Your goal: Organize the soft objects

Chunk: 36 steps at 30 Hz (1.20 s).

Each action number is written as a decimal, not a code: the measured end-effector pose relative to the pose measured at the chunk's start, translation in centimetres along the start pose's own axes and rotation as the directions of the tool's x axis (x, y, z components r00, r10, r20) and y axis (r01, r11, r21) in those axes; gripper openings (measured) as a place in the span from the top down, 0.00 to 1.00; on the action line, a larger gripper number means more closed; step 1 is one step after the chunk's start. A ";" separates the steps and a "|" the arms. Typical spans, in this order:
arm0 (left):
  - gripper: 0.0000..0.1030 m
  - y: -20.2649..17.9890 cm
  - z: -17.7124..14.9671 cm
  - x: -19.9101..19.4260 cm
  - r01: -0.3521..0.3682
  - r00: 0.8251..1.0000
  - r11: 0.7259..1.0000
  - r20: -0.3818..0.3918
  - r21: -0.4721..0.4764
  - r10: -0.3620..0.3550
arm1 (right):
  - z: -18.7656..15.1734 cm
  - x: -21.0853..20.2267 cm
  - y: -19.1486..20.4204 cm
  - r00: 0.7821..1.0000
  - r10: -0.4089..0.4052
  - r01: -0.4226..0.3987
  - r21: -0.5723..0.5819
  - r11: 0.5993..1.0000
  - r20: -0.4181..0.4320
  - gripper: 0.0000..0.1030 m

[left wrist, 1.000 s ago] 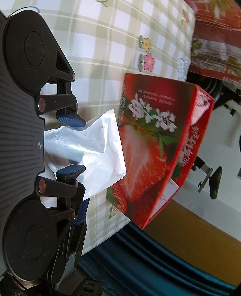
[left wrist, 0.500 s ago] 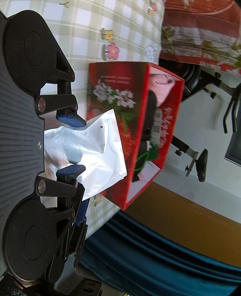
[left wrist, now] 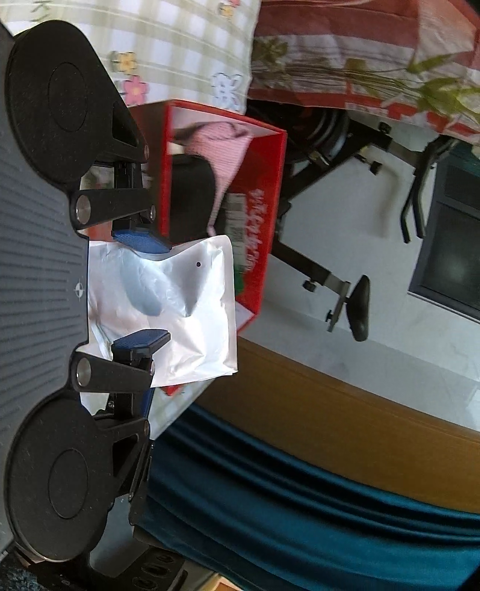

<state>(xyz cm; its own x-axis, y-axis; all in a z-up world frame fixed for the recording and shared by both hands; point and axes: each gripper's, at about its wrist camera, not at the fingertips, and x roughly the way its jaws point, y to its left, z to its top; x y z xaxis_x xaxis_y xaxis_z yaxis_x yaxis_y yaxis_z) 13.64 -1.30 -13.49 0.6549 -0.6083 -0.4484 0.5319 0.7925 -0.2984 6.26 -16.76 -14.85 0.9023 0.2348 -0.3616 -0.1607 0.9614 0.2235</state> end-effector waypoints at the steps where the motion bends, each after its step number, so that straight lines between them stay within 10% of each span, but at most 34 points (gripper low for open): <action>1: 0.55 0.0 0.4 0.3 -0.003 1.000 1.000 0.004 0.006 0.003 | 0.4 0.3 -0.2 1.000 0.000 0.000 -0.003 1.000 -0.002 0.74; 28: 0.54 3.1 4.7 9.5 -0.123 0.982 0.992 -0.146 0.017 0.124 | 3.1 11.2 -5.8 0.976 -0.091 0.113 0.103 0.988 -0.196 0.68; 36: 0.09 3.1 5.4 7.9 -0.183 0.975 0.981 -0.120 0.057 0.189 | 3.8 10.0 -5.8 0.973 -0.149 0.163 0.072 0.984 -0.174 0.48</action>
<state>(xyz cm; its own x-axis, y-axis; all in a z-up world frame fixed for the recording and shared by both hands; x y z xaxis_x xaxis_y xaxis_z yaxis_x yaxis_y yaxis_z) 23.32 -3.91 -13.41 0.6744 -0.4379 -0.5945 0.4328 0.8868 -0.1622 17.73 -20.53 -16.28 0.8327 0.1104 -0.5427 0.0181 0.9740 0.2259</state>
